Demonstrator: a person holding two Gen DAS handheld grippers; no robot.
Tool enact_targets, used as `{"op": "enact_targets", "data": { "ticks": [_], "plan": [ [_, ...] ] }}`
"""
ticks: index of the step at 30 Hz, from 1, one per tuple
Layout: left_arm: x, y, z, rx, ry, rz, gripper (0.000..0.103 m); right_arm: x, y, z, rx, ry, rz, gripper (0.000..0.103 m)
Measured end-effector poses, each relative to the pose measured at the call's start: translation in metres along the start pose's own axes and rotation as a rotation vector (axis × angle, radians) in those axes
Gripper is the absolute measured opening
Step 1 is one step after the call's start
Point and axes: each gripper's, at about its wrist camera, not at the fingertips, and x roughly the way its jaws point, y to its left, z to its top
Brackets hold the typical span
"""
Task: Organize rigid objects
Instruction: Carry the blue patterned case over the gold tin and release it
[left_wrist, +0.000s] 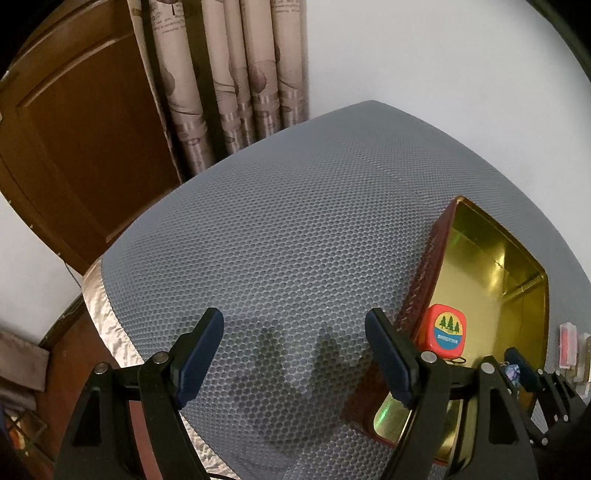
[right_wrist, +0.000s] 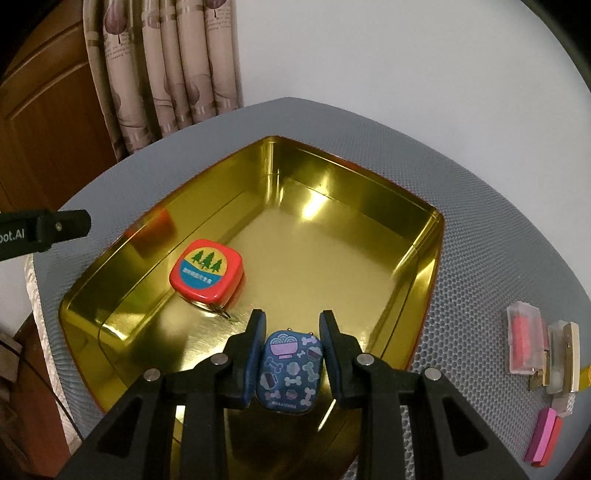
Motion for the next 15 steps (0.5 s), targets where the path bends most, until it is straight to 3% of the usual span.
{"op": "enact_targets", "data": {
  "ticks": [15],
  "plan": [
    [0.0023,0.0052,0.0023,-0.001,0.013,-0.015,0.076,0.0048,-0.0025,-0.0029,0.015,0.006,-0.019,0.033]
  ]
}}
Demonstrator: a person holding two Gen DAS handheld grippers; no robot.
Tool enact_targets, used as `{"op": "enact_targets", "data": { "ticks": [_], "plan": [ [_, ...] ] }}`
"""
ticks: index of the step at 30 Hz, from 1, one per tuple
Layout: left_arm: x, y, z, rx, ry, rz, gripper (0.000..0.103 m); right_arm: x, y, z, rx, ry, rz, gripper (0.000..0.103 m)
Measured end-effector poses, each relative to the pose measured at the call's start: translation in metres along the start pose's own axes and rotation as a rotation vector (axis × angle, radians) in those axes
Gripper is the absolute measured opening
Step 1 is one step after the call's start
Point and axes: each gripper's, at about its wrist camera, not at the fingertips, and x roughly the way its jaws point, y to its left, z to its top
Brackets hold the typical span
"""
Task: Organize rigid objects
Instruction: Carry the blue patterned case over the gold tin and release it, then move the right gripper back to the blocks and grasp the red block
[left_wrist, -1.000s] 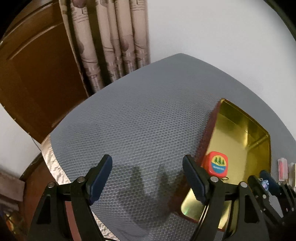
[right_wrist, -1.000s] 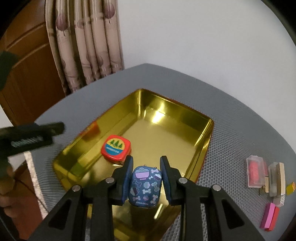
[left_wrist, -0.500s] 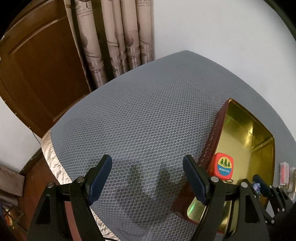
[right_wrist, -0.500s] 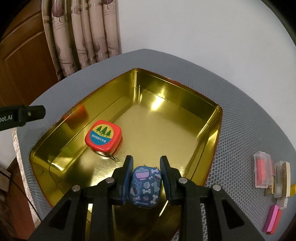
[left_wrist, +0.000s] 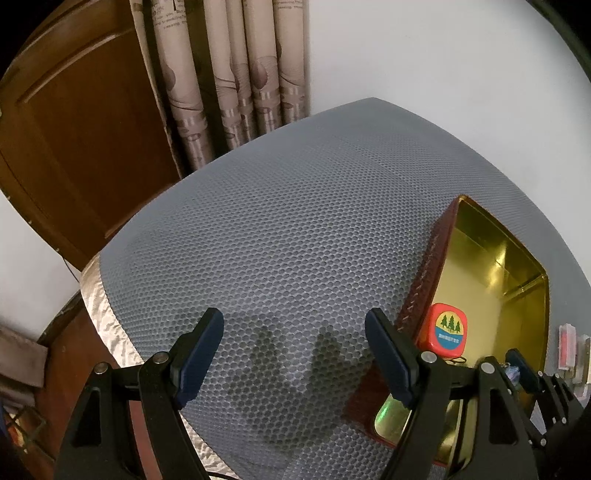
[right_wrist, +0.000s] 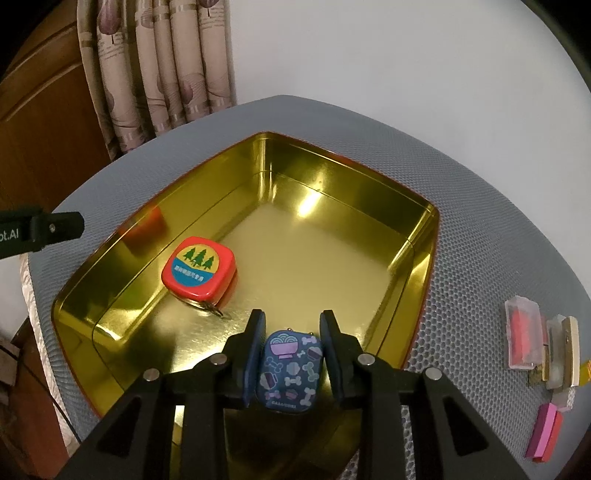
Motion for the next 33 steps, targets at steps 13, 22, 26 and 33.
{"op": "enact_targets", "data": {
  "ticks": [13,22,26,33],
  "plan": [
    [-0.002,0.004,0.000,0.016,-0.010,-0.008,0.076,-0.040,-0.008,0.002,0.065,-0.071,0.019,0.041],
    [-0.005,0.004,0.000,0.051,-0.016,-0.015,0.076,-0.085,-0.092,-0.043,0.208,-0.095,-0.106,0.041],
    [-0.006,0.004,-0.001,0.063,-0.022,-0.015,0.076,-0.100,-0.144,-0.069,0.305,-0.102,-0.202,0.041],
    [-0.010,0.005,-0.002,0.094,-0.036,-0.020,0.076,-0.109,-0.212,-0.125,0.429,-0.062,-0.343,0.041]
  ]
}}
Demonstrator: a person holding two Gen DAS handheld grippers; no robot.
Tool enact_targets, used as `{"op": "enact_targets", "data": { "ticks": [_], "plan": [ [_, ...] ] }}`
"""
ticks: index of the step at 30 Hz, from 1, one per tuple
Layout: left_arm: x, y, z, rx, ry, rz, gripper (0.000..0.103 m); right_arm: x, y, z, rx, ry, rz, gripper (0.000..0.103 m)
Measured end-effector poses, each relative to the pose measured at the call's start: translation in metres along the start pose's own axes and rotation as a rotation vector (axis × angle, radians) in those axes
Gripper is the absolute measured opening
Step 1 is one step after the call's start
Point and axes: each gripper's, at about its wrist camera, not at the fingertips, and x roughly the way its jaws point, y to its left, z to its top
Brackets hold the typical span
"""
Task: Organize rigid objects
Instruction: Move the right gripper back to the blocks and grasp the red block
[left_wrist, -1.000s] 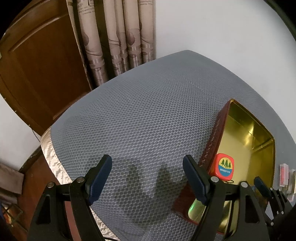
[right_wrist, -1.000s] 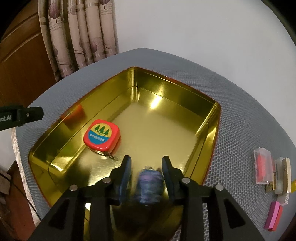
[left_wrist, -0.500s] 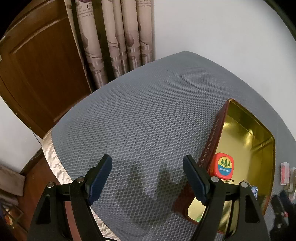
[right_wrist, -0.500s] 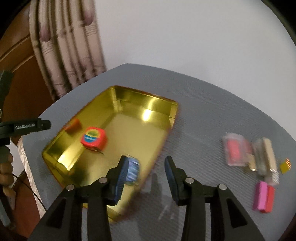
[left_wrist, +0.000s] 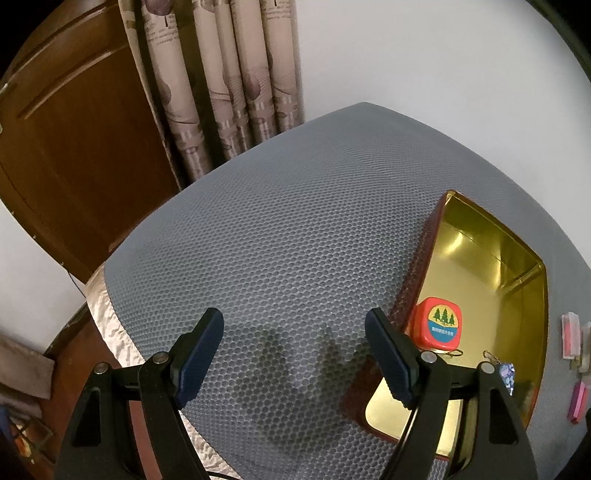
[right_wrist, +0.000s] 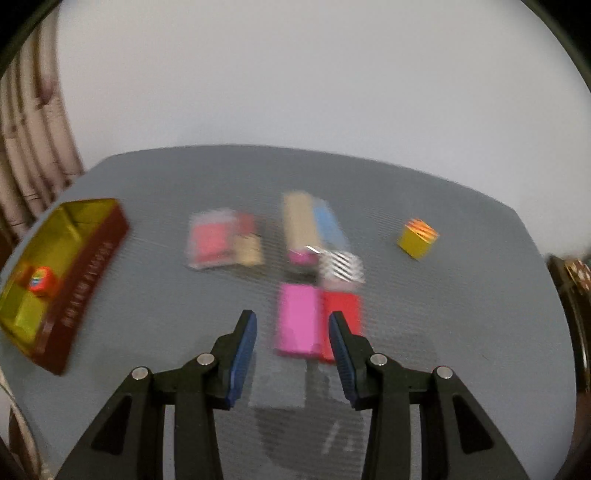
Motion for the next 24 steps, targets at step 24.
{"op": "enact_targets", "data": {
  "ticks": [24],
  "plan": [
    [0.000,0.003,-0.002,0.047,-0.005,-0.004,0.076,0.049,-0.026,-0.017,0.064,0.038,-0.056,0.044]
  ]
}}
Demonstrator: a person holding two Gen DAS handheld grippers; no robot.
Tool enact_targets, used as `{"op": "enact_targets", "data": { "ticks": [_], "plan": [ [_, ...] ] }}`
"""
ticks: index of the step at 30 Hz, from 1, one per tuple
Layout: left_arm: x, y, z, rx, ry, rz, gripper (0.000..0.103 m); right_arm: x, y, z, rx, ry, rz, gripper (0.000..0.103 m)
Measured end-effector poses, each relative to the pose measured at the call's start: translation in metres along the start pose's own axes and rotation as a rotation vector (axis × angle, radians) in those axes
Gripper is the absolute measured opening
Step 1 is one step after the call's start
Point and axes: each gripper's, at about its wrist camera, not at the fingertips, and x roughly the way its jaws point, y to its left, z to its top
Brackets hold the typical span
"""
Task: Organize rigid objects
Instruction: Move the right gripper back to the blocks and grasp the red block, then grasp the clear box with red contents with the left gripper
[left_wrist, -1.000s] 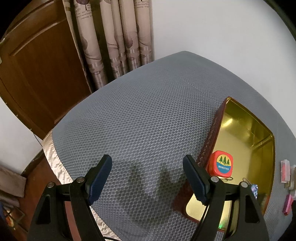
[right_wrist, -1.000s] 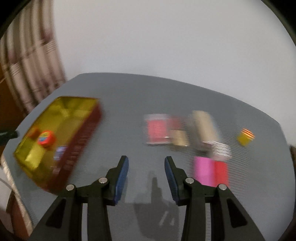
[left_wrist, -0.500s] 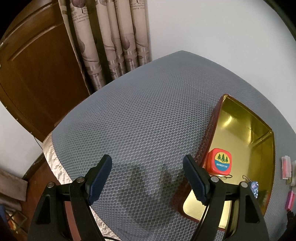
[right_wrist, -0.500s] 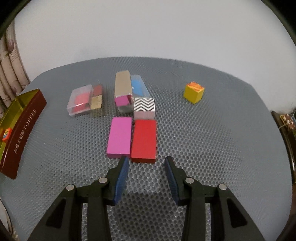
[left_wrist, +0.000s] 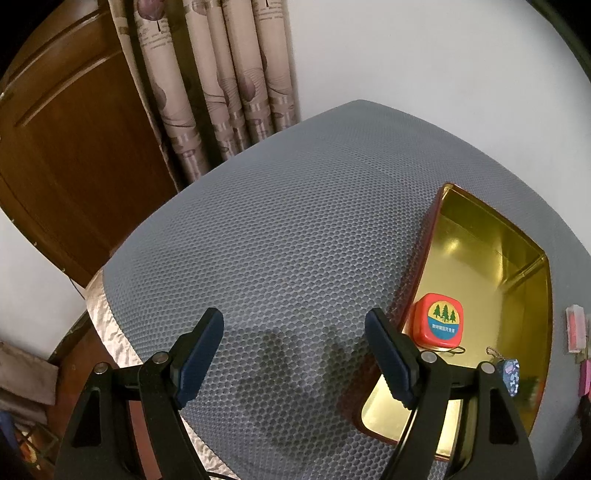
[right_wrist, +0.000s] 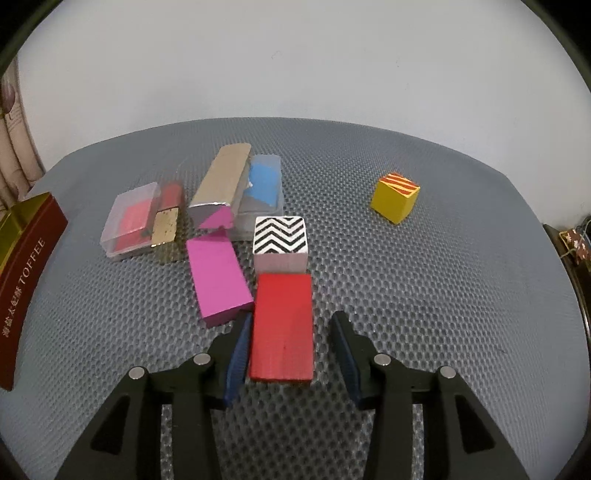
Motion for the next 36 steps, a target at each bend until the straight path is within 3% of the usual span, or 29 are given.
{"op": "enact_targets", "data": {
  "ticks": [2,3,13,18,23,29,36],
  "plan": [
    [-0.001,0.000,0.000,0.001,-0.008,0.003,0.076,-0.002,-0.001,-0.003,-0.006,-0.007,0.006,0.039],
    [-0.001,0.001,0.000,0.004,-0.010,0.002,0.076,-0.004,-0.001,-0.004,-0.011,-0.010,0.013,0.030],
    [-0.018,-0.017,-0.011,0.086,-0.039,-0.019,0.076,-0.019,-0.015,-0.024,-0.025,-0.021,0.016,0.030],
    [-0.041,-0.042,-0.014,0.155,-0.057,-0.085,0.076,-0.025,-0.031,-0.027,0.002,-0.022,-0.030,0.030],
    [-0.063,-0.089,-0.019,0.251,-0.039,-0.170,0.079,-0.027,-0.053,-0.034,0.035,-0.018,-0.058,0.030],
    [-0.076,-0.167,-0.036,0.394,0.003,-0.271,0.082,-0.026,-0.052,-0.032,0.039,-0.019,-0.056,0.030],
    [-0.057,-0.257,-0.066,0.553,0.070,-0.306,0.082,-0.023,-0.051,-0.030,0.045,-0.018,-0.044,0.030]
  ]
}}
